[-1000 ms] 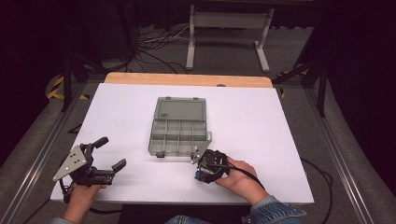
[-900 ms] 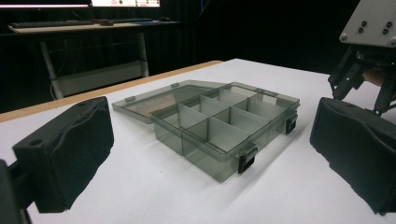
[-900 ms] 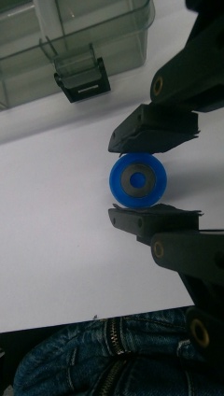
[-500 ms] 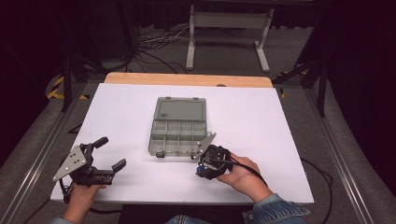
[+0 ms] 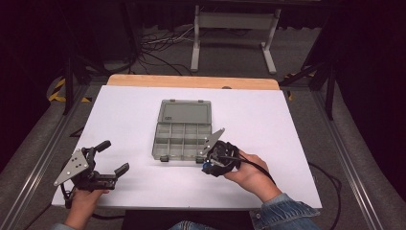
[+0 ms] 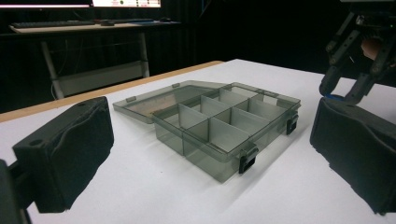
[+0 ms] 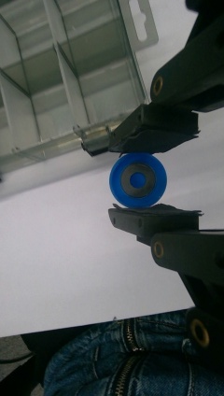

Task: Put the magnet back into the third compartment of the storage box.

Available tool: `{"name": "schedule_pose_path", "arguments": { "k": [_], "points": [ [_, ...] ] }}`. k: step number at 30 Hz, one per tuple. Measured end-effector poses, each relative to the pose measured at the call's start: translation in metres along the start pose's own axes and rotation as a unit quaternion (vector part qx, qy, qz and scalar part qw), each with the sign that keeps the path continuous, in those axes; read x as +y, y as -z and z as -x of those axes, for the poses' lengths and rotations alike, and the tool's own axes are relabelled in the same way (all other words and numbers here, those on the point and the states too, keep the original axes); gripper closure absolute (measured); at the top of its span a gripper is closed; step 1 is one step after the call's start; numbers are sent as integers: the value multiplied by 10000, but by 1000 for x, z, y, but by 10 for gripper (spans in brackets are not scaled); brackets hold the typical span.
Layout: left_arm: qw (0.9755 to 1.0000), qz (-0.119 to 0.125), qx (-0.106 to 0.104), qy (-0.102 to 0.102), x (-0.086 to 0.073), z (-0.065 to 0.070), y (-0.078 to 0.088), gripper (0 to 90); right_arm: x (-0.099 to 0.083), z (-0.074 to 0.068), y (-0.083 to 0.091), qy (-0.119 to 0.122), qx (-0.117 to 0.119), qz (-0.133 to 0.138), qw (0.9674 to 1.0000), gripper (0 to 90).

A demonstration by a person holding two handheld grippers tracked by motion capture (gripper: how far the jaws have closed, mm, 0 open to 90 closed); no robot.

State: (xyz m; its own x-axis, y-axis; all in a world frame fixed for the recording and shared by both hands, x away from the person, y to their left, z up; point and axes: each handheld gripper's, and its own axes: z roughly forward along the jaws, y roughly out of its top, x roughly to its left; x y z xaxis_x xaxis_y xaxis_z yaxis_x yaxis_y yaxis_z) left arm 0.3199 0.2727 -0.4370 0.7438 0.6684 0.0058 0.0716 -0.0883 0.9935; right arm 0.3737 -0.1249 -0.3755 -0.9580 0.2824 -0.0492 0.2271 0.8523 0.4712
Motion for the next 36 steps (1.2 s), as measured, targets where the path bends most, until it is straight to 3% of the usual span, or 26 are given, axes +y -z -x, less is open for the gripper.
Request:
{"name": "schedule_pose_path", "arguments": {
  "k": [20, 36],
  "points": [
    [10000, -13, -8, 2, 0, -1, 0, 3, 25, 37, 20, -273, -264, 187, 9991, 623],
    [10000, -17, -28, 1, 0, -1, 0, 5, 47, 69, 15, -444, -393, 221, 9980, 623]
  ]
}}
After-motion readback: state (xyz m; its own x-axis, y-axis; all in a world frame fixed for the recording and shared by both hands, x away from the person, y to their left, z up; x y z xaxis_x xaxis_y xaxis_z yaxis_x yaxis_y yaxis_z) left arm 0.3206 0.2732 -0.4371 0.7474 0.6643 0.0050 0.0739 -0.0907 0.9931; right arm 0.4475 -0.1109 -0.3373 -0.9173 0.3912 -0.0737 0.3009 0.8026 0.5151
